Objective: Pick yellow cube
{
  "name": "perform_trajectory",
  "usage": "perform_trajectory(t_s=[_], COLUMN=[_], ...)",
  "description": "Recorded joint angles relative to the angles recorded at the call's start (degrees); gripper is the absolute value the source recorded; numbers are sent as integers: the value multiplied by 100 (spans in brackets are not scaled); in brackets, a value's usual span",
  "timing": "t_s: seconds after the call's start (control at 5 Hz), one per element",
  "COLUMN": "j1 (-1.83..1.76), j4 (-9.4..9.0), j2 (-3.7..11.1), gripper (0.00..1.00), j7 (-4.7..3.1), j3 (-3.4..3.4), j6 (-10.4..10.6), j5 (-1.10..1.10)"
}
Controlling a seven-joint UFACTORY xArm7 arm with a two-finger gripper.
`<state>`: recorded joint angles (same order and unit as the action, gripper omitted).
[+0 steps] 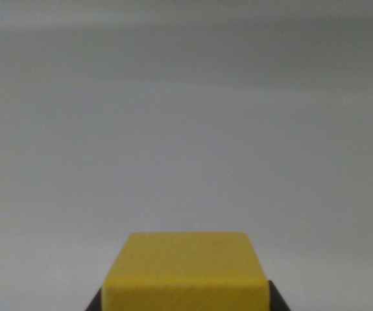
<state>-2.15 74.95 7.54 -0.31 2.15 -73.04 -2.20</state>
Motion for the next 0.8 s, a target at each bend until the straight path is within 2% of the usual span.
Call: perform_trajectory(t_s=[0.2, 0.4, 0.6, 0.8], j1=[-1, -1, -2, -2], j4=[169, 169, 340, 340], j2=[-86, -86, -174, -174], gripper=[100, 100, 100, 100], j7=[11, 11, 22, 22], j3=[3, 3, 5, 5], j6=[-254, -254, -514, -514], j5=[8, 8, 17, 17])
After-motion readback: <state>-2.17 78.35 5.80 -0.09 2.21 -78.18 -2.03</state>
